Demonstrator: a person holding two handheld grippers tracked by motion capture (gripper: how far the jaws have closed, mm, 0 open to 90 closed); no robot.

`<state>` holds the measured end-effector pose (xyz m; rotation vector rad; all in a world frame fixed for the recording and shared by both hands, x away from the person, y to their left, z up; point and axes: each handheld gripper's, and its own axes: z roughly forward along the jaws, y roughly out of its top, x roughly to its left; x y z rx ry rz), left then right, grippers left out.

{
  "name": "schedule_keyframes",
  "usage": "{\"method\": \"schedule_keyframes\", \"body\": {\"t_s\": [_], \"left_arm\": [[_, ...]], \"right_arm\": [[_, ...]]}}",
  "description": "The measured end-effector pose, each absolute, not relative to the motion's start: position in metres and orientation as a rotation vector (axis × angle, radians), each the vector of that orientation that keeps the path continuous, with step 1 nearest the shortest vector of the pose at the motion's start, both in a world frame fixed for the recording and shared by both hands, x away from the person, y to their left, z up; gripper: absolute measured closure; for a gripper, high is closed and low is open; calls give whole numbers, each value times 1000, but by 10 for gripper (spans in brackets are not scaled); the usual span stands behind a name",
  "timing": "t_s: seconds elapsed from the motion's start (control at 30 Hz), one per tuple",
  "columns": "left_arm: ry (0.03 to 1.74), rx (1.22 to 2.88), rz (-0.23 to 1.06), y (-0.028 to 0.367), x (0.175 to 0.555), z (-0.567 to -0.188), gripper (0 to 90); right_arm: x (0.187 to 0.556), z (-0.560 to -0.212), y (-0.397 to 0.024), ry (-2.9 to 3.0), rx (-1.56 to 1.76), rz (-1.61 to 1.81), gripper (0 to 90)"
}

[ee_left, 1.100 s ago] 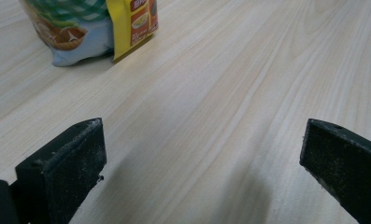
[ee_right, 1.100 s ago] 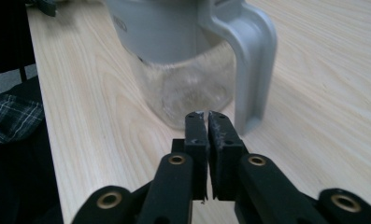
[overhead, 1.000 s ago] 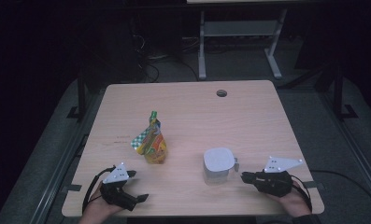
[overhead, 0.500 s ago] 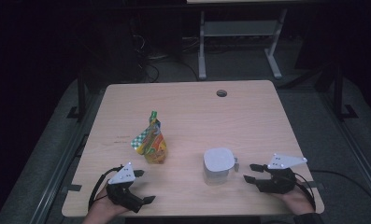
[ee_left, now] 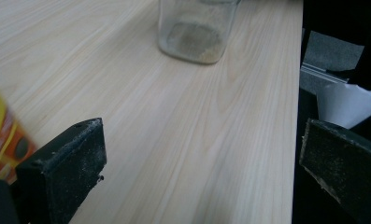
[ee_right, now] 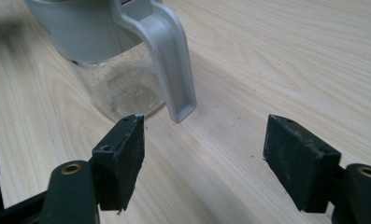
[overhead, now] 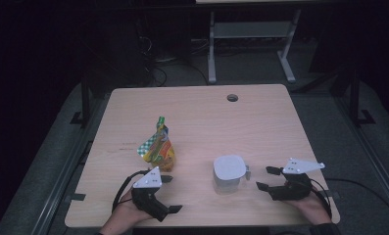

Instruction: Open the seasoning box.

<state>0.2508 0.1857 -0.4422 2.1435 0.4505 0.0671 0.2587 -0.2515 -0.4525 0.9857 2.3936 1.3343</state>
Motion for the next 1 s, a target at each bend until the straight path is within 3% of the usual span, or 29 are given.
{"method": "schedule_keyframes", "body": {"t_s": [1.0], "left_arm": [[302,2095,81,121,292,-416,86]], "right_arm": [[261,-452,-248,2393,983,1377,260]]}}
